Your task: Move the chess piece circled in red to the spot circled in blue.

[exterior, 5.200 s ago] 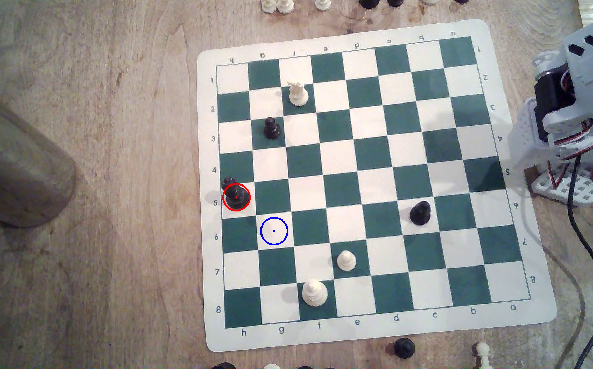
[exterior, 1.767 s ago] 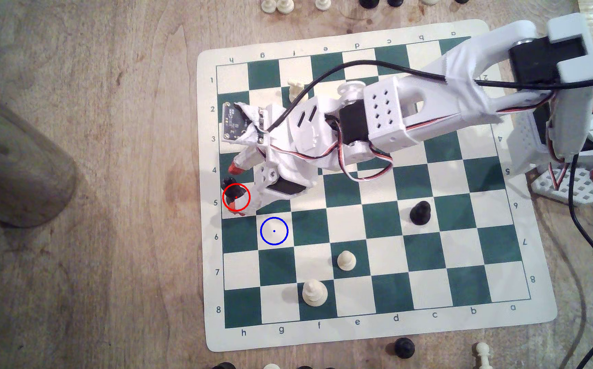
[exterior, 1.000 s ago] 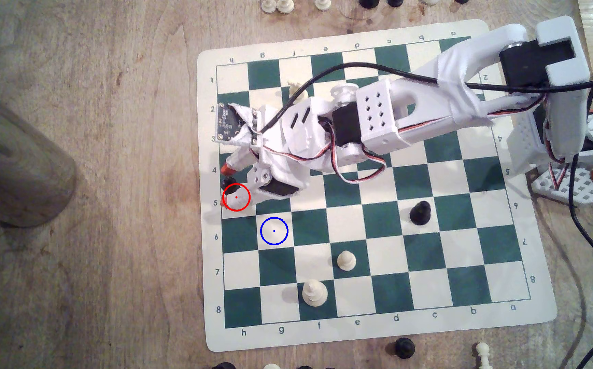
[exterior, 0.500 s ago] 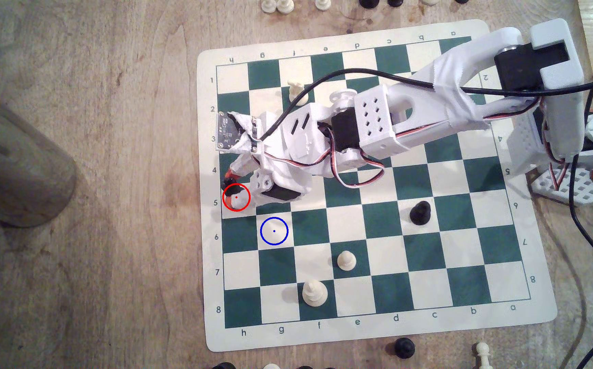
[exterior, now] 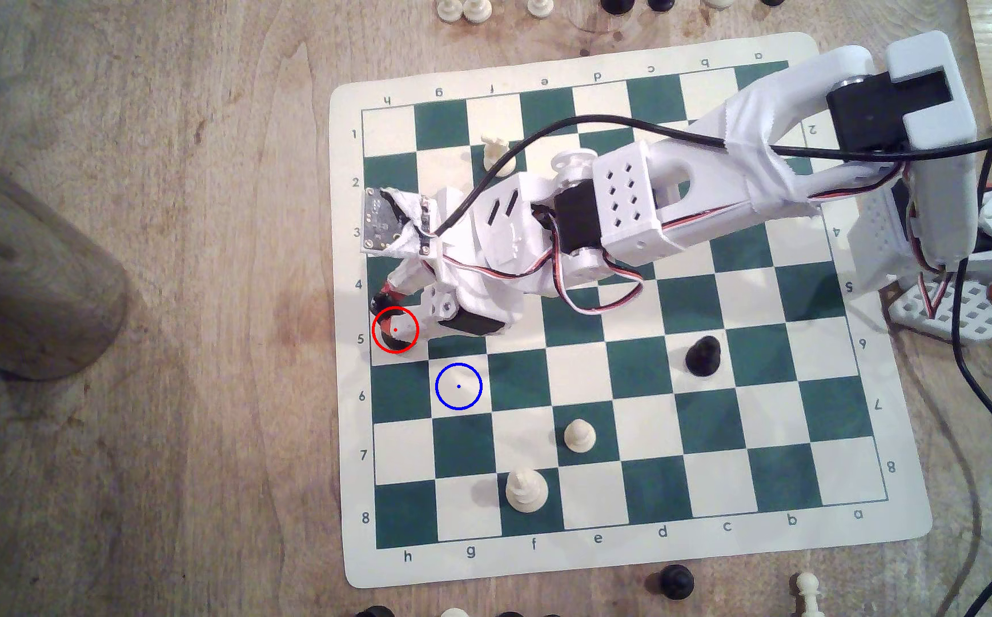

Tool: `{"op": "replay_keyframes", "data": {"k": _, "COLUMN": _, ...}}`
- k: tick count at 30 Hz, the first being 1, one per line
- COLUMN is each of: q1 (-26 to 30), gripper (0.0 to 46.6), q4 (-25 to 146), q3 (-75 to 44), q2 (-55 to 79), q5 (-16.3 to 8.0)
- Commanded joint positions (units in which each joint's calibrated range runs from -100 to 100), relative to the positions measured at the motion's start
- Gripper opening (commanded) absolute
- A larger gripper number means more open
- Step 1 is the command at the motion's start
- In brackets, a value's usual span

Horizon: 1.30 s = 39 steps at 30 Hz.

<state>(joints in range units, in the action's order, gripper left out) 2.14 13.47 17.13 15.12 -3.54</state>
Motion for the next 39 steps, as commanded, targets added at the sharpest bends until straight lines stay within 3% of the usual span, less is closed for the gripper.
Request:
{"op": "replay_keyframes", "data": {"k": 1, "q1": 0.09, "gripper": 0.2, "q4": 0.05, "q3": -6.34, "q2": -7.74, "q5": -0.15}}
{"op": "replay_keyframes", "data": {"k": 7, "q1": 0.25, "gripper": 0.2, "q4": -0.28, "q3": -2.62, "q2": -12.92, "q5": -0.83}}
{"op": "replay_keyframes", "data": {"k": 17, "q1": 6.27, "gripper": 0.2, "q4": -3.47, "q3": 11.80, "q2": -18.01, "q5": -1.22}}
{"op": "replay_keyframes", "data": {"k": 39, "q1": 6.66, "gripper": 0.2, "q4": -4.70, "q3": 15.51, "q2": -13.68, "q5": -1.76}}
